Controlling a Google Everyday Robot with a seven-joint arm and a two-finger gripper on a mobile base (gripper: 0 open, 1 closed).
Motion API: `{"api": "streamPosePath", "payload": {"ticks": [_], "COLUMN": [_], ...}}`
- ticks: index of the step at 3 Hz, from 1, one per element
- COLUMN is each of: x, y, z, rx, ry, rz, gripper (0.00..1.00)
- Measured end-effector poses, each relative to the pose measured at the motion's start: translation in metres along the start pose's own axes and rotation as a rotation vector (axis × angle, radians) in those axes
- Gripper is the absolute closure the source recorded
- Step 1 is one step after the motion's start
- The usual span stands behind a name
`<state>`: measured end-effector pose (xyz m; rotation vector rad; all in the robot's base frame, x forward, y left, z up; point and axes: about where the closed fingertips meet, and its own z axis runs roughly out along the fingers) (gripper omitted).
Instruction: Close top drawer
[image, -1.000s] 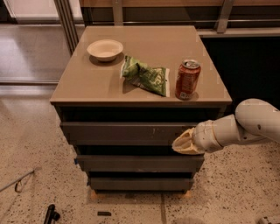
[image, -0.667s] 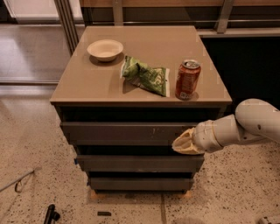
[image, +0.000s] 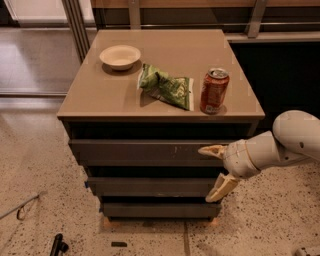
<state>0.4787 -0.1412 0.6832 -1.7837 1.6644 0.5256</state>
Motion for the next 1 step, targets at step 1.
{"api": "streamPosePath", "payload": {"ticks": [1], "x": [-0.0003], "y": [0.0005], "z": [0.0], "rx": [-0.002], "ry": [0.0], "rz": [0.0], "gripper": [0.0]}}
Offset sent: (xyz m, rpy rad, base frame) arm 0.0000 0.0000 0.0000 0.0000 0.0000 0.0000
